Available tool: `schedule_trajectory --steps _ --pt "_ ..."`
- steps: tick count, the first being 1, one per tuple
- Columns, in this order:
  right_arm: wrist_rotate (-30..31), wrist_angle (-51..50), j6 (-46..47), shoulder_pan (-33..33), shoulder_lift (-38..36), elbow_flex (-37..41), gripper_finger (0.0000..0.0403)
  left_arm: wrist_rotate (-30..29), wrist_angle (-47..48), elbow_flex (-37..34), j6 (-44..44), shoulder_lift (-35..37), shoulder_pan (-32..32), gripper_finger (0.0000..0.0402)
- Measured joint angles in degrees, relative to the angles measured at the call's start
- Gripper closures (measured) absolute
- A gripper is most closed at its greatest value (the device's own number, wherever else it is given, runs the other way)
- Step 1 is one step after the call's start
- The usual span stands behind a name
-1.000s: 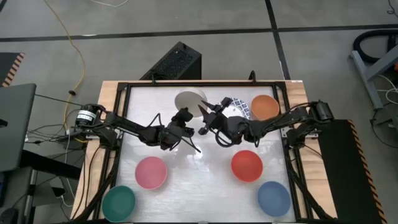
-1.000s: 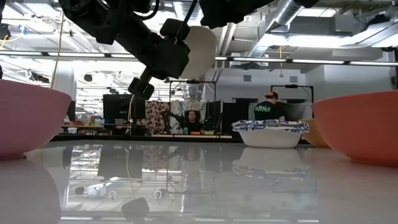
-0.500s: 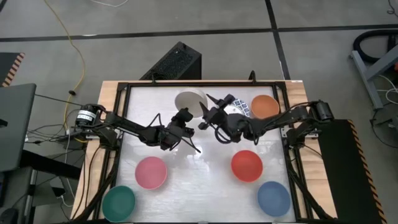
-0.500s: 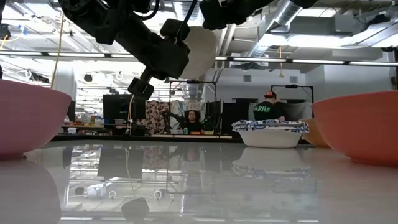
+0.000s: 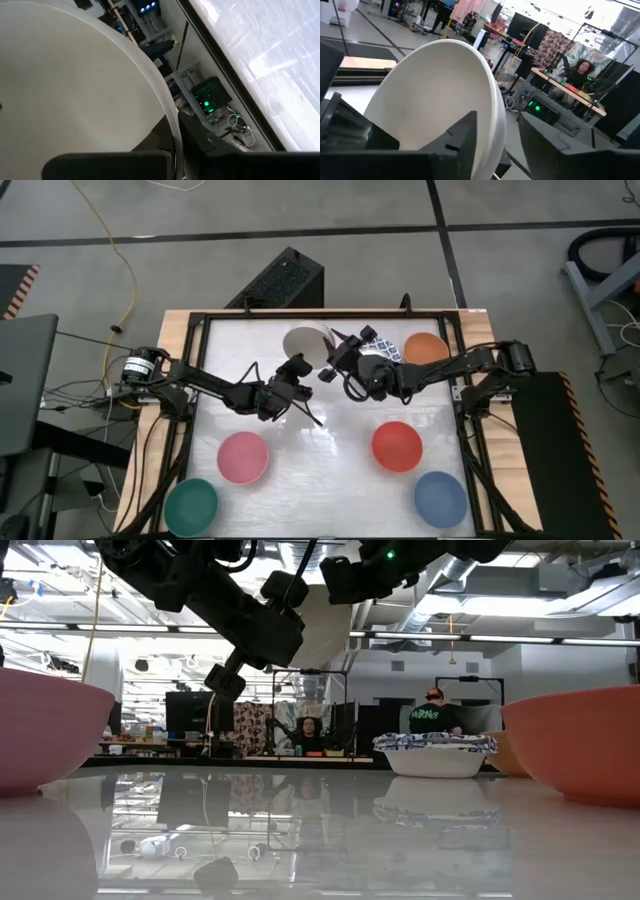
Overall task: Nest bowls inside each other
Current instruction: Stack the gray bowl on top of the white patterned bowl
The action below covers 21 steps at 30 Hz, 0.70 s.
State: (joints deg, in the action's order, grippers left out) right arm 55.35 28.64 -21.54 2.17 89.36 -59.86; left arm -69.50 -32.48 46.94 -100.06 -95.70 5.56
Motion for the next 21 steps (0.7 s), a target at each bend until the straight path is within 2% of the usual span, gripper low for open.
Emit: schedule_trajectory --steps 9,15,21 --pt "0.7 -4.7 5.0 -0.1 -0.1 -0.2 0.0382 1.4 -0.8 0.0 -5.8 0.0 0.0 0.0401" --pt "1.0 -5.8 5.0 -0.1 -0.1 -0.2 0.0388 3.4 -0.7 0.0 -5.3 0.0 0.0 0.0392" --pt "0.4 -6.1 5.0 -0.1 -0.1 -0.1 0.0392 4.8 -0.8 0.0 -5.4 0.0 0.1 0.0348"
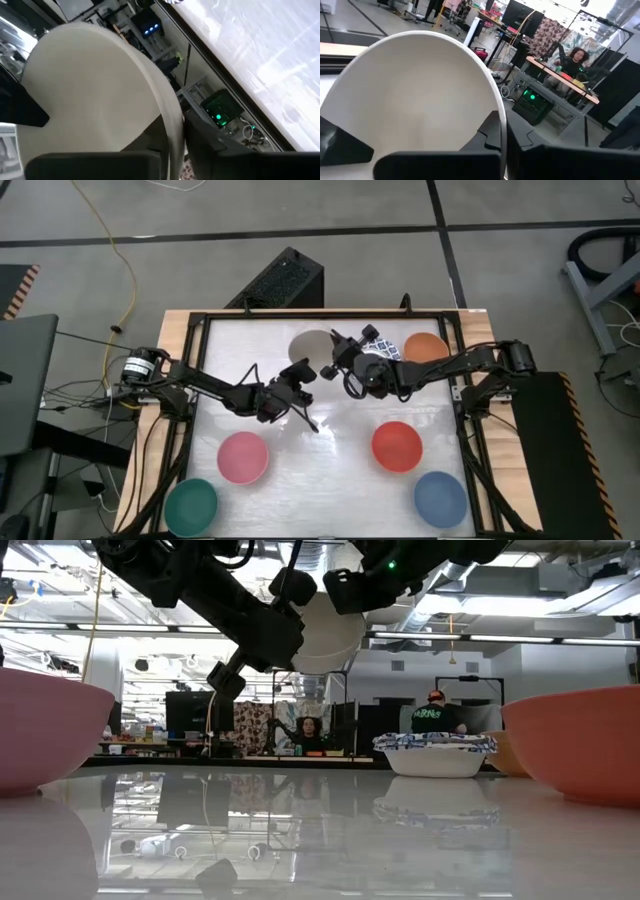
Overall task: Nest bowls inside each other
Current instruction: Stack the gray bowl on top of the white patterned bowl
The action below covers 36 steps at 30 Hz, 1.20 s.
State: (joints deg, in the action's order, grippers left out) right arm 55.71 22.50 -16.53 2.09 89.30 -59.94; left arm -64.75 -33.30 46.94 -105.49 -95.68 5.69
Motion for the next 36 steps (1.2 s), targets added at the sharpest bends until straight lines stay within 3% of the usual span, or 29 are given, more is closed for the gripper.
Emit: schedule_trajectory --steps 19,31,36 --pt "-0.9 -1.3 0.2 0.1 0.1 0.1 0.0393 -0.9 2.1 0.0 8.6 0.0 1.7 0.0207" --pt "-1.5 -8.7 5.0 -3.0 0.1 0.1 0.0392 -3.0 0.7 0.0 16.1 0.0 10.7 0.0198" --pt "-2.5 -8.8 4.7 -3.4 0.0 0.1 0.0392 -6.8 -2.3 0.0 23.1 1.7 14.3 0.0198"
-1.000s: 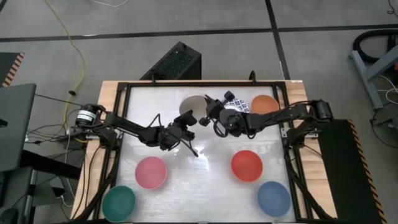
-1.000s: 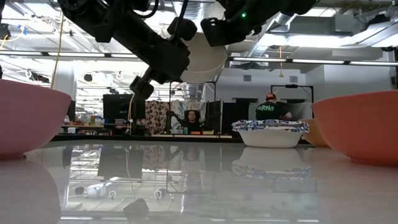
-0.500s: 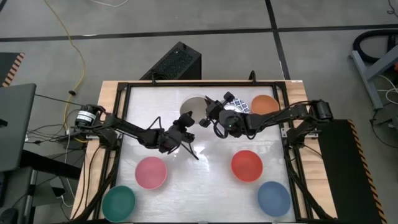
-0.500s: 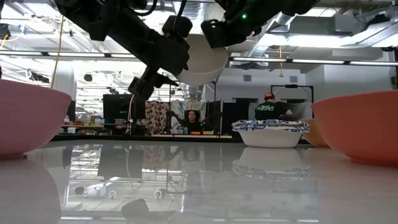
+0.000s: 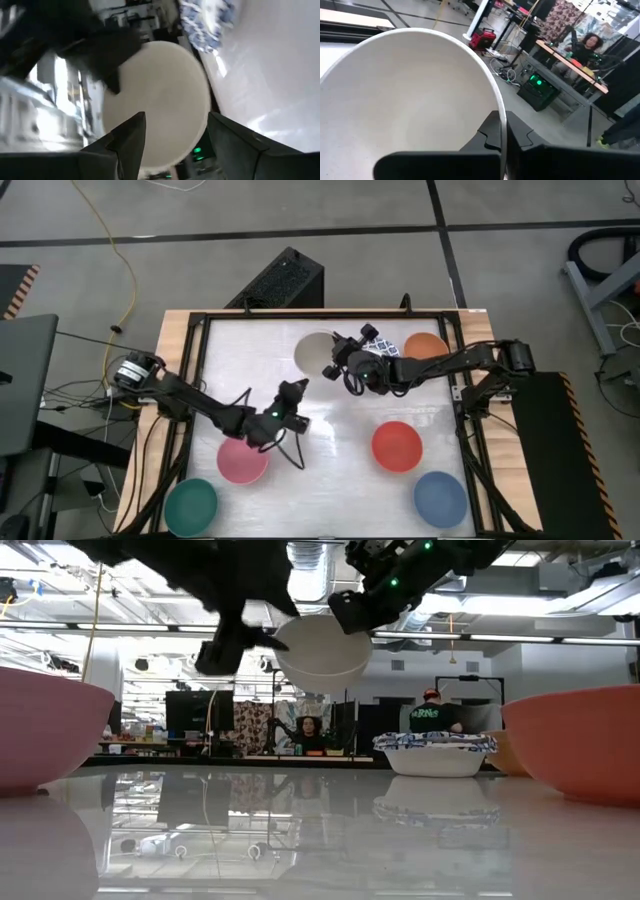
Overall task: Nest bowls inside each other
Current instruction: Stack the gray bowl on top of the white patterned bowl
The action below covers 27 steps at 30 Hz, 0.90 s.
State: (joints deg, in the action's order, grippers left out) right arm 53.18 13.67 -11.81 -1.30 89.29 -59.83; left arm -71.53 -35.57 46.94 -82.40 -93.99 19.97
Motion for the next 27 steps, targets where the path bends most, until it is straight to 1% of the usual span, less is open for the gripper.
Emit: schedule_trajectory --steps 4,6,7,10,12,16,19,20,22,25,27 --pt "-1.6 -1.7 1.8 -1.4 -0.5 -0.2 0.0392 -0.7 0.1 0.0 11.8 6.2 2.7 0.0198" --pt "-5.9 -7.4 6.6 -3.2 -1.9 -1.3 0.0392 -0.9 0.2 0.0 17.1 10.3 3.8 0.0198" --pt "-9.3 -11.3 9.6 -4.6 -2.6 -2.1 0.0392 -1.0 0.4 0.0 19.7 12.6 4.3 0.0198" --pt "-22.6 -22.5 19.3 -10.2 -5.5 -4.5 0.0392 0.0 3.7 0.0 26.8 19.9 5.8 0.0198" --pt "-30.9 -29.1 23.2 -14.1 -7.7 -5.6 0.0392 1.8 7.3 0.0 31.9 24.8 6.4 0.0198" --pt "-44.7 -37.2 25.5 -21.4 -12.4 -6.6 0.0392 6.1 16.0 0.0 43.6 34.3 7.1 0.0198" --pt "-54.7 -42.6 26.5 -27.1 -15.4 -6.7 0.0392 11.7 23.7 0.0 53.7 40.7 7.1 0.0198" --pt "-56.9 -44.5 27.0 -28.8 -16.1 -6.7 0.0392 13.8 25.9 0.0 57.1 42.6 7.1 0.0198" --pt "-58.7 -48.0 27.4 -31.6 -17.2 -6.7 0.0392 17.9 29.9 0.0 63.1 46.0 6.8 0.0198" --pt "-59.0 -53.2 27.2 -34.2 -17.3 -6.7 0.0392 24.5 35.4 0.0 71.0 50.1 6.3 0.0198" --pt "-59.2 -54.1 27.0 -35.2 -17.0 -5.7 0.0392 28.2 38.0 0.0 75.6 52.0 5.9 0.0198"
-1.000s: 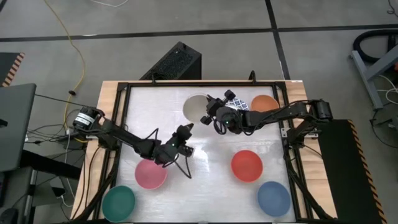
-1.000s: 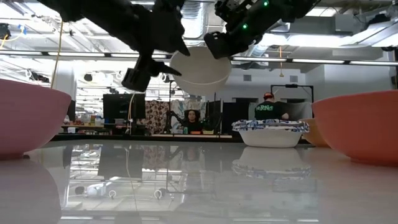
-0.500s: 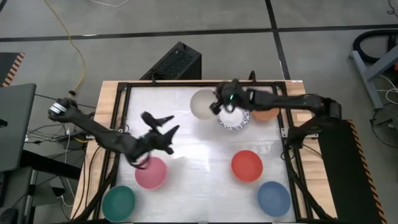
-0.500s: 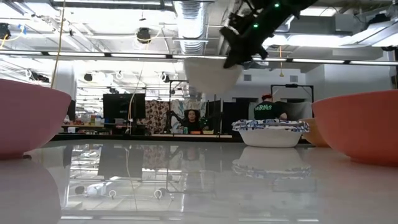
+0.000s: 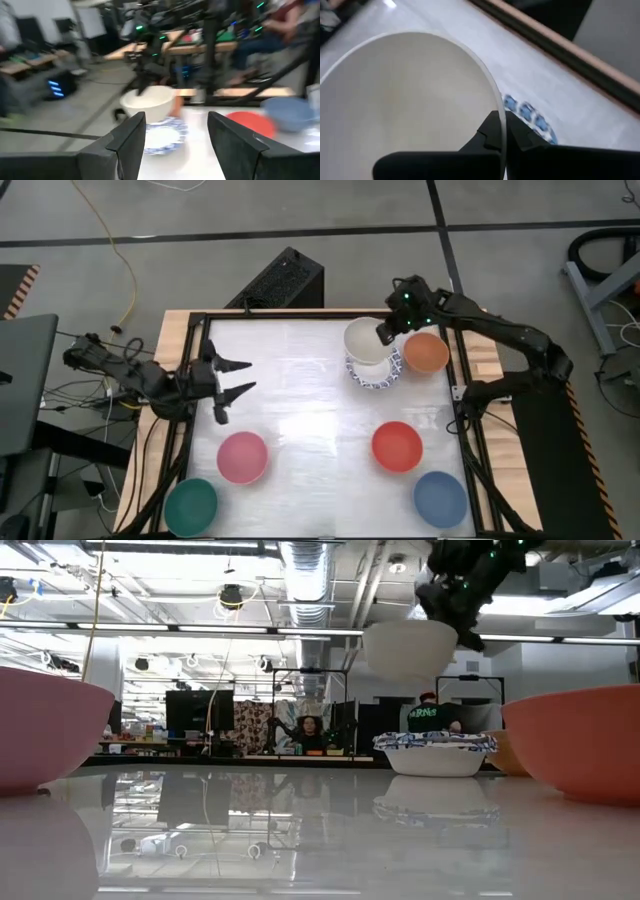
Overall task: Nest bowls inside each other
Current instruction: Stack the gray bowl on top of the white patterned bowl
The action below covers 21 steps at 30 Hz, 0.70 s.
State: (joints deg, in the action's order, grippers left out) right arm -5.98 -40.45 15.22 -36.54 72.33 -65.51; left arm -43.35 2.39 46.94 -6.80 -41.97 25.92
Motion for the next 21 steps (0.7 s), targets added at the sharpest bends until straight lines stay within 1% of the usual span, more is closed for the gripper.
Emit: schedule_trajectory --steps 3,8,13,21 --pt "0.0 1.4 0.4 -1.2 0.1 3.0 0.0392 2.5 3.5 0.0 5.1 1.6 -0.2 0.0198" --pt "0.0 6.4 1.0 -2.6 -1.2 10.5 0.0392 2.6 8.8 0.0 10.2 1.9 -0.2 0.0198" --pt "-0.2 13.7 2.4 -2.9 -3.6 17.4 0.0392 2.6 10.3 0.0 11.1 1.6 -0.2 0.0198" --pt "-0.2 18.0 2.5 -3.4 -3.6 23.2 0.0392 2.6 10.3 0.0 11.1 1.6 -0.2 0.0198"
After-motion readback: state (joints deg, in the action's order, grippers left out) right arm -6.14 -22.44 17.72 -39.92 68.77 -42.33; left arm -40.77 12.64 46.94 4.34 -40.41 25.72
